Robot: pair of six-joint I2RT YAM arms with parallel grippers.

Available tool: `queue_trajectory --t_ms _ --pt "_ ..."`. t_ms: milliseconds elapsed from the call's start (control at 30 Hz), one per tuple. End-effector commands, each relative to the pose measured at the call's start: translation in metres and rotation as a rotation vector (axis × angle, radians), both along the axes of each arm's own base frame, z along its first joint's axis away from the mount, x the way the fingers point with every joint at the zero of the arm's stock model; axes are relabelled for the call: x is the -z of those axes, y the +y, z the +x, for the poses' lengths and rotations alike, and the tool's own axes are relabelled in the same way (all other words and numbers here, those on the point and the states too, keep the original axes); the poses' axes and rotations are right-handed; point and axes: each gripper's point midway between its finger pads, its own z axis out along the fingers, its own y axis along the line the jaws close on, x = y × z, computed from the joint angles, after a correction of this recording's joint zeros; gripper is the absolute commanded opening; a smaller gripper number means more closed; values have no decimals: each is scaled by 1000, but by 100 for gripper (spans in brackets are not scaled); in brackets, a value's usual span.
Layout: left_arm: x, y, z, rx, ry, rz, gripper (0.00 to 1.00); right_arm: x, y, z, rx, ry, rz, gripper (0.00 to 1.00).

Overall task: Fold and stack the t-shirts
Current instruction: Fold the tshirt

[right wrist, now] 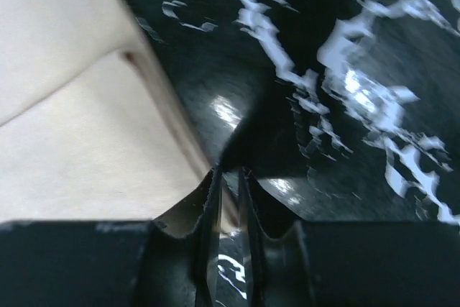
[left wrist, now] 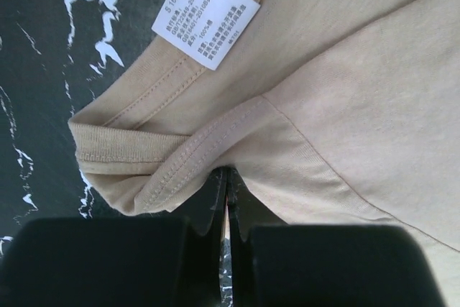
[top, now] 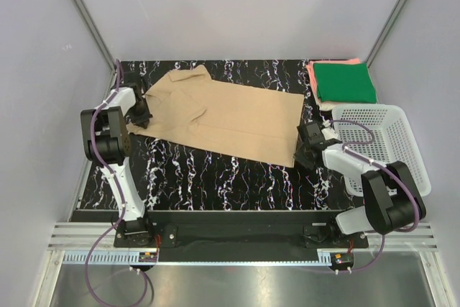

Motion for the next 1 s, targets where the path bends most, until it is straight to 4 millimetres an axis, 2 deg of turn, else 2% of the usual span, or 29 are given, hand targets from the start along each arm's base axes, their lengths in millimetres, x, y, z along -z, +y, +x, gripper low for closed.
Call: queue_trajectory --t_ms 0,33,133,200,233,300,333,400,433,467,500,533,600,633,667,700,733,767,800,867,900,933,967 --pt "10 23 7 -35 7 45 4 2 -20 -19 132 7 -38 22" --pt "11 27 7 -50 9 39 5 2 -20 -19 144 4 -32 22" --pt "8 21 13 -42 -18 -28 7 -2 -12 -15 137 1 7 22" --pt "-2 10 24 -8 -60 -80 8 -11 -3 -9 115 -20 47 22" --pt "-6 -1 29 24 -79 -139 11 -17 -1 -7 103 -35 56 23" --pt "-13 -8 39 49 -110 -168 12 -41 8 4 45 -96 83 25" --pt "-9 -7 42 45 -105 -168 12 -51 11 7 20 -120 92 25" --pt "-10 -4 53 34 -118 -160 12 -84 22 16 -63 -204 127 28" --pt "-4 -4 65 29 -127 -180 12 -95 26 19 -92 -230 139 29" --pt "-5 -3 71 18 -126 -183 12 -115 33 23 -146 -278 155 29" --pt "-1 -2 79 25 -129 -187 12 -124 34 24 -164 -299 162 29" --pt "-18 -2 97 41 -187 -198 12 -134 37 25 -185 -324 170 30" --pt "-43 -3 112 45 -247 -208 12 -155 40 27 -217 -378 178 30" --pt "-65 -4 122 39 -303 -211 12 -163 41 29 -221 -398 177 30" --pt "-82 -5 126 37 -338 -210 14 -176 41 31 -230 -431 180 30" --pt "-113 -8 128 39 -399 -202 16 -182 42 32 -237 -447 179 30" --pt "-130 -6 130 32 -432 -178 19 -190 41 33 -240 -465 179 31" --pt "-144 -8 129 32 -457 -166 20 -195 41 32 -247 -477 177 31" --pt "-169 -14 125 28 -503 -169 20 -197 41 30 -252 -477 177 31" --pt "-181 -29 117 55 -518 -194 21 -203 41 27 -256 -494 187 32" --pt "-200 -51 111 80 -554 -229 20 -204 41 26 -255 -496 192 32" --pt "-190 -69 102 111 -531 -265 20 -204 42 24 -258 -498 198 32" --pt "-192 -86 97 150 -538 -284 20 -208 42 23 -263 -509 202 33"
